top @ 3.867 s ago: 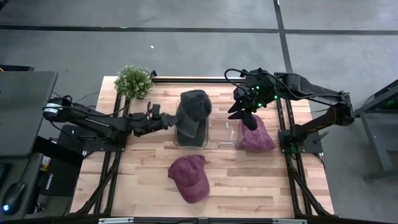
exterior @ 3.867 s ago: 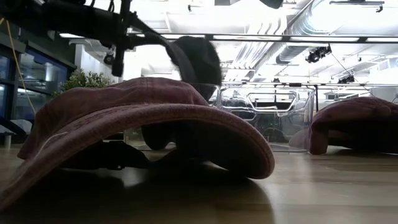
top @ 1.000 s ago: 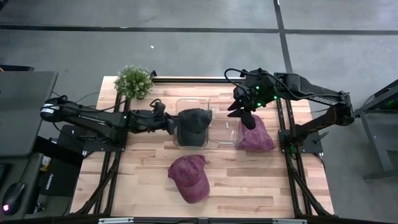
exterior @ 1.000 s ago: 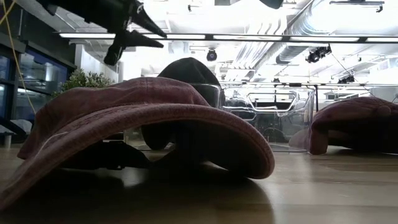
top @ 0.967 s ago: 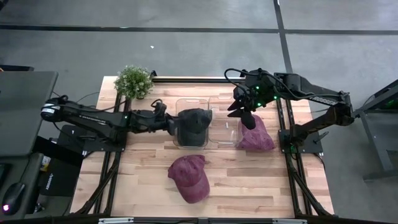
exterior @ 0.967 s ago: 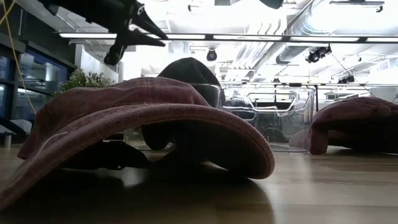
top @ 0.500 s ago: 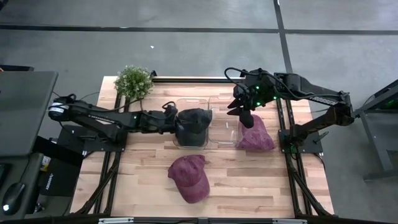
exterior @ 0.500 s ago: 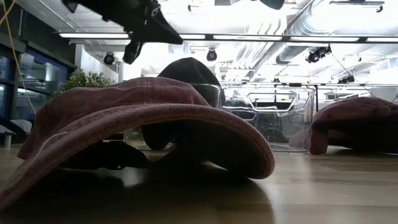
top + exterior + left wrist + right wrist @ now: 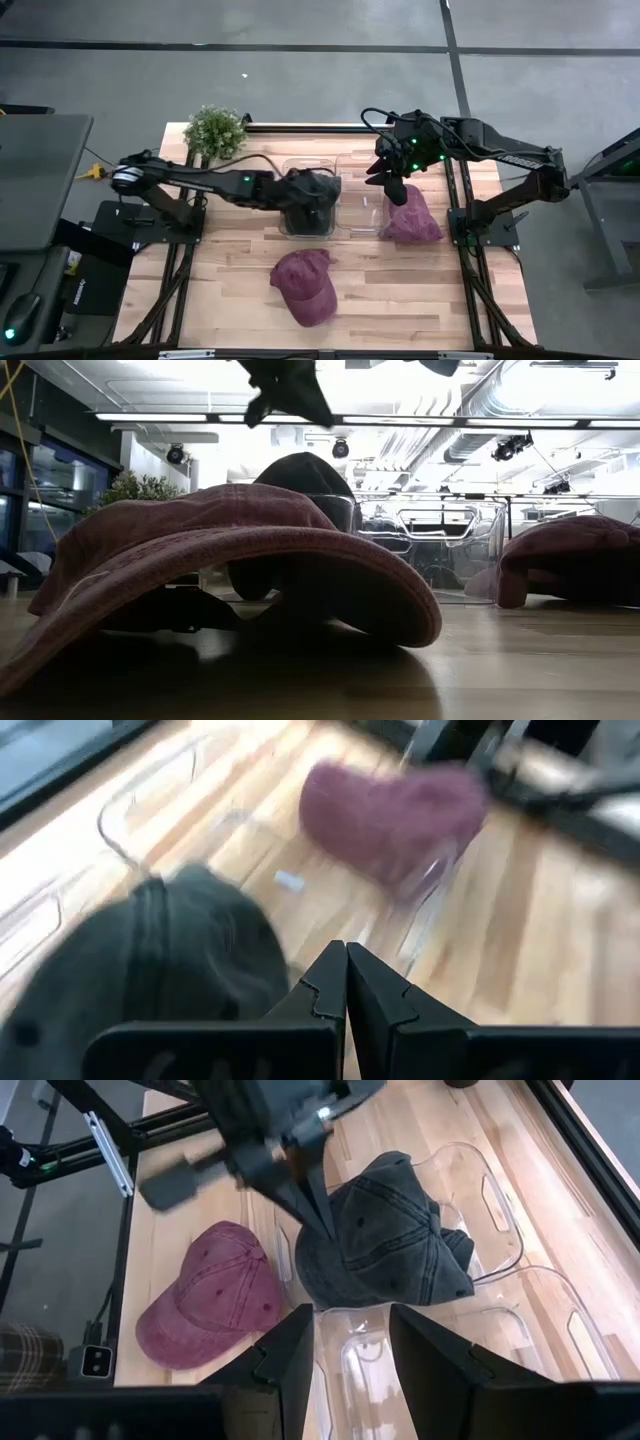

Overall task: Pick & Place hat
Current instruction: Put the black cap into the left transparent bin

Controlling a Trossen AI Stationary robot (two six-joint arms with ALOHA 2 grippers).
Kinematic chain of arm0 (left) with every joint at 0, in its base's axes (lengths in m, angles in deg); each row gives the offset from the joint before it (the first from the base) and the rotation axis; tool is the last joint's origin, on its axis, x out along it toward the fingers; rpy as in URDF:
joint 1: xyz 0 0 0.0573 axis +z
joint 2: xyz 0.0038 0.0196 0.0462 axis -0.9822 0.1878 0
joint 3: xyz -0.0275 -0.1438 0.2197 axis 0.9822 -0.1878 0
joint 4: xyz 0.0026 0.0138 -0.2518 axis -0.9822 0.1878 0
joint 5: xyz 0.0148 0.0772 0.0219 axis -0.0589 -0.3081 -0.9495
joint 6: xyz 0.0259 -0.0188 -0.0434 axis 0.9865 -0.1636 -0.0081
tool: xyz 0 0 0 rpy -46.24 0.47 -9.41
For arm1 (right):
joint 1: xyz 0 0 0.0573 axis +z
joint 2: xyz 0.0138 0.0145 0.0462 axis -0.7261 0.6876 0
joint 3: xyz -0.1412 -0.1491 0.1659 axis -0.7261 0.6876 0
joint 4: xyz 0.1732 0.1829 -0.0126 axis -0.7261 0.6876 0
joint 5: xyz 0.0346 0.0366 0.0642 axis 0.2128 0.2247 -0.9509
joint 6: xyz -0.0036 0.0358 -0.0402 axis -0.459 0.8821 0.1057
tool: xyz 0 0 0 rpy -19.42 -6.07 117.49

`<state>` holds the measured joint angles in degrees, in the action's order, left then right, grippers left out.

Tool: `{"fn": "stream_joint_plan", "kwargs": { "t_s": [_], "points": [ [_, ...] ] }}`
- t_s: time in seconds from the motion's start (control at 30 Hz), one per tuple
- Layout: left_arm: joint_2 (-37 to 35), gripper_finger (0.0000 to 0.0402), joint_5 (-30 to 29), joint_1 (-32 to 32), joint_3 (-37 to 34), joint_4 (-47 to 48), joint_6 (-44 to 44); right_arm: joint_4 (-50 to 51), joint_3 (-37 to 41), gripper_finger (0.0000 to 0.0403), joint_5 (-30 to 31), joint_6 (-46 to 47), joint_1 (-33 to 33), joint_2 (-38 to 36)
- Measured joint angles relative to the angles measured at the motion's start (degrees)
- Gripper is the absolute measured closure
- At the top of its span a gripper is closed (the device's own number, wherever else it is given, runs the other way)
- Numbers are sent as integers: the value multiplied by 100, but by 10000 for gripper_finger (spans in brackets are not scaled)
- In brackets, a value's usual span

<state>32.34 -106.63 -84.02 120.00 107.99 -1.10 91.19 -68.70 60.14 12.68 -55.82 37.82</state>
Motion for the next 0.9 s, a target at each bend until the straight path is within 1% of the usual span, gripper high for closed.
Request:
{"fn": "stream_joint_plan", "kwargs": {
  "t_s": [0.07, 0.13, 0.23, 0.4, 0.53, 0.67, 0.77, 0.9],
  "points": [
    [259, 401, -9, 2, 245, 314, 81, 13, 0, 274, 8, 2, 0, 0],
    [488, 401, -60, 7, 446, 382, 96, 18, 0, 274, 8, 2, 0, 0],
    [732, 401, -75, 88, 530, 701, 4, 24, 0, 274, 9, 0, 0, 0],
    [826, 401, -238, 224, 533, 1166, -411, 24, 0, 274, 12, -2, 0, 0],
    [813, 401, -382, 272, 529, 1406, -537, 22, 0, 274, 15, -16, 0, 0],
    [768, 401, -637, 388, 529, 1991, -875, 23, -1, 274, 39, -19, 0, 0],
    [768, 401, -639, 500, 522, 2338, -1108, 24, -2, 274, 41, -20, 0, 0],
    [768, 401, -574, 624, 520, 2383, -1175, 22, 0, 274, 51, -20, 0, 0]
  ]
}}
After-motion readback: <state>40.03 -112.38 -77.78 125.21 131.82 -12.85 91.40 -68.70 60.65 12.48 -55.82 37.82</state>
